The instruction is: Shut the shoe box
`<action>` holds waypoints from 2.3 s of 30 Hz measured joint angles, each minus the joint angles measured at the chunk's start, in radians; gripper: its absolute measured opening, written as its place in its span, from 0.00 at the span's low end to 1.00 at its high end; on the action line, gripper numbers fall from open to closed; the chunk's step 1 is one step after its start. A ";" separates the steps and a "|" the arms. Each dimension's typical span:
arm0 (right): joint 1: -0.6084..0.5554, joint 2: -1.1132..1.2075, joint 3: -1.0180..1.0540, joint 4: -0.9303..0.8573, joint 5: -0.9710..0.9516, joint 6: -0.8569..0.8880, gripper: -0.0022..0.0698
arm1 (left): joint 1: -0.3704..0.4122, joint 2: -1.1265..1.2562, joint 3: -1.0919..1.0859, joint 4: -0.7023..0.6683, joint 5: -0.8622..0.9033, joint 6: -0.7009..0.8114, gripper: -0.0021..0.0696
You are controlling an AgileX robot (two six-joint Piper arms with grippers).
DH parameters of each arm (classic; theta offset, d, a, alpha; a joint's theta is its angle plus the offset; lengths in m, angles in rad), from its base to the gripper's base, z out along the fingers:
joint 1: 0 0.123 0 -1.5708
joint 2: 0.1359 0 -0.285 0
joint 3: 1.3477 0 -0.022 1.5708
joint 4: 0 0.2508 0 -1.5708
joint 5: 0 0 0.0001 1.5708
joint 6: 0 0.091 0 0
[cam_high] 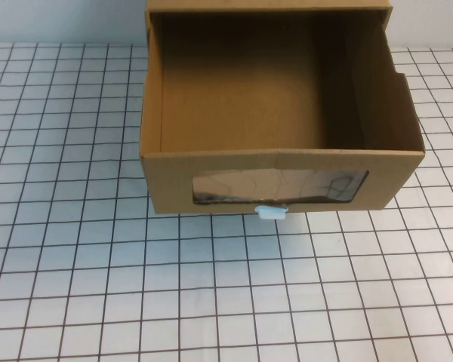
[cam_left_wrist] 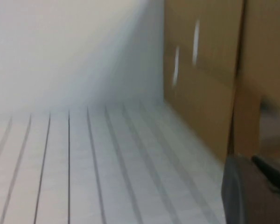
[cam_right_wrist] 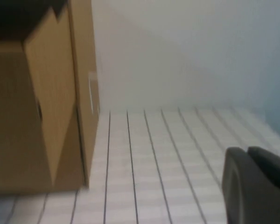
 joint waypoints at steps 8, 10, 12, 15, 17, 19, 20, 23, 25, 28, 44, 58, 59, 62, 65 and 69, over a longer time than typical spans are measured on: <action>0.000 0.000 0.000 0.000 -0.505 0.000 0.01 | 0.000 0.000 0.000 0.007 -0.539 0.000 0.02; 0.000 0.000 0.000 0.000 -0.563 0.000 0.01 | 0.000 0.000 0.000 0.010 -0.602 0.000 0.02; 0.000 0.000 0.000 0.000 -0.599 -0.008 0.01 | 0.000 -0.002 0.000 0.011 -0.634 0.000 0.02; 0.000 0.000 0.000 0.000 -0.640 -0.015 0.01 | 0.000 -0.002 0.000 0.012 -0.651 0.005 0.02; 0.000 0.000 0.000 0.000 -0.703 -0.015 0.01 | 0.000 -0.002 0.000 -0.009 -0.692 0.037 0.02; 0.000 0.000 0.000 -0.004 -0.808 -0.015 0.01 | 0.000 -0.002 0.000 -0.034 -0.764 0.044 0.02; 0.000 0.000 0.000 -0.005 -0.881 -0.015 0.01 | 0.000 -0.002 0.000 -0.041 -0.811 0.036 0.02; 0.000 -0.002 0.000 -0.007 -1.071 -0.015 0.01 | 0.000 -0.002 -0.005 -0.044 -0.914 -0.002 0.02; 0.000 -0.002 -0.022 -0.009 -1.122 -0.015 0.01 | 0.000 -0.004 -0.041 -0.044 -0.913 -0.032 0.02; 0.000 -0.002 -0.136 -0.010 -1.088 -0.015 0.01 | 0.000 -0.004 -0.137 -0.044 -0.855 -0.051 0.02; 0.000 0.309 -0.892 0.018 -0.411 0.094 0.01 | 0.000 0.373 -0.831 -0.045 -0.284 -0.044 0.02; 0.000 0.610 -1.031 0.147 0.375 0.100 0.01 | 0.000 0.706 -0.936 -0.053 0.121 -0.053 0.02; 0.000 0.619 -1.031 0.154 0.392 0.100 0.01 | 0.000 0.721 -0.936 -0.056 0.127 -0.060 0.02; 0.000 0.646 -1.012 0.167 0.428 0.100 0.01 | 0.000 0.764 -0.936 -0.057 0.143 -0.087 0.02; 0.002 0.683 -0.999 0.169 0.472 0.100 0.01 | 0.000 0.804 -0.938 -0.059 0.166 -0.093 0.02; 0.046 0.740 -0.999 0.169 0.524 0.057 0.01 | 0.000 0.872 -0.969 -0.060 0.219 -0.089 0.02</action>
